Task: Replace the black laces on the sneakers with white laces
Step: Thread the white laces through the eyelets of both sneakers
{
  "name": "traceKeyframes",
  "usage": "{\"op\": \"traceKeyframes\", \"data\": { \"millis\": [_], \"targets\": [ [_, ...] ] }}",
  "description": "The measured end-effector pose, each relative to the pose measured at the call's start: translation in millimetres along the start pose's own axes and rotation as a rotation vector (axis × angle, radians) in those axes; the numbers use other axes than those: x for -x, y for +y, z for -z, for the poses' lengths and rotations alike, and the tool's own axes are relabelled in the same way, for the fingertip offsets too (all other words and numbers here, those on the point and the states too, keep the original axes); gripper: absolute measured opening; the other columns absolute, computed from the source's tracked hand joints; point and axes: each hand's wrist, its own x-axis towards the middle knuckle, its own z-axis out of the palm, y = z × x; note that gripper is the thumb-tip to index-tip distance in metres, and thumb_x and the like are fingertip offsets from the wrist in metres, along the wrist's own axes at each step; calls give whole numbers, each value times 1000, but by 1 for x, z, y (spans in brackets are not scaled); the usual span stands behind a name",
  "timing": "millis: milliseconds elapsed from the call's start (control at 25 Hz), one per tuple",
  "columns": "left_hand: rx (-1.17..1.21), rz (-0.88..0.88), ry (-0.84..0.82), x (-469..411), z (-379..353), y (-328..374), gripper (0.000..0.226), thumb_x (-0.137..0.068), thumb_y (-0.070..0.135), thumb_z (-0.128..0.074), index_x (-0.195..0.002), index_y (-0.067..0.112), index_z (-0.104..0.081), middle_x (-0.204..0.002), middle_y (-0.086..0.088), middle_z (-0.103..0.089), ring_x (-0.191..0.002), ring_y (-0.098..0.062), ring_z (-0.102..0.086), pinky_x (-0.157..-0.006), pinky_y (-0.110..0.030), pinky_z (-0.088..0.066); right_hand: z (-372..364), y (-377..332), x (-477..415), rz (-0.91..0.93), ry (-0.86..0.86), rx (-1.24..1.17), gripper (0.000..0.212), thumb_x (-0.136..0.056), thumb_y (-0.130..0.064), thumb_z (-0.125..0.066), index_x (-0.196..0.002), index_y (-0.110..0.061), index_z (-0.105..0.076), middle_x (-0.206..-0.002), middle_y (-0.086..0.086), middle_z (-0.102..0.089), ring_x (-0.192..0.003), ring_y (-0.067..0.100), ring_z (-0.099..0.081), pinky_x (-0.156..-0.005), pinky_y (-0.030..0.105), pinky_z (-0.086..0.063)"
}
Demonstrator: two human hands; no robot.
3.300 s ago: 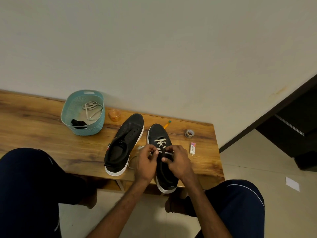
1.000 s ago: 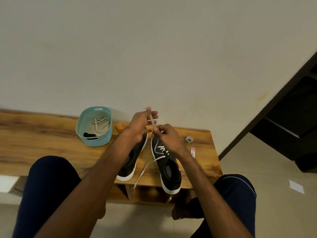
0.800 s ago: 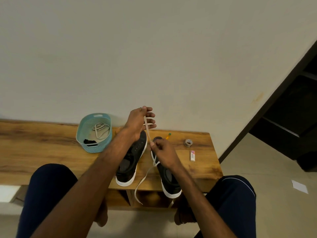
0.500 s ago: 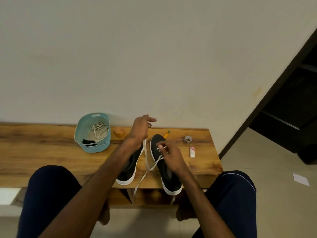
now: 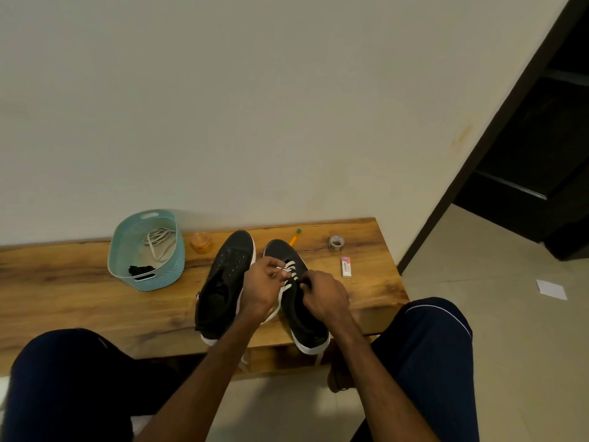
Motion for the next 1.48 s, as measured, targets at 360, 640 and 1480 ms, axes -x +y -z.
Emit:
{"op": "traceKeyframes", "data": {
  "millis": [360, 640, 1480],
  "targets": [
    [-387, -56, 52, -4, -35, -10, 1, -87, 18, -73, -87, 19, -73, -88, 5, -70, -80, -6, -62, -67, -16, -42, -8, 19, -16, -256, -33, -394, 24, -87, -28, -60, -104, -21, -76, -104, -2, -74, -98, 18, -67, -89, 38, -54],
    [-507, -50, 72, -7, -49, -14, 10, -90, 14, -67, -86, 20, -74, -98, 1, -71, -84, -8, -64, -67, -18, -47, -12, 25, -18, -241, -54, -476, 20, -89, -26, -62, -102, -20, -76, -100, -3, -75, -94, 13, -67, -86, 37, -56],
    [-420, 48, 223, 29, -16, -69, 85, -66, 51, -84, -131, 14, -43, -130, -5, -51, -123, -23, -48, -95, -37, -47, 72, 5, 19, -97, 242, -1120, 10, -99, -15, -54, -91, -18, -60, -71, -3, -61, -58, 7, -50, -51, 26, -43]
  ]
}}
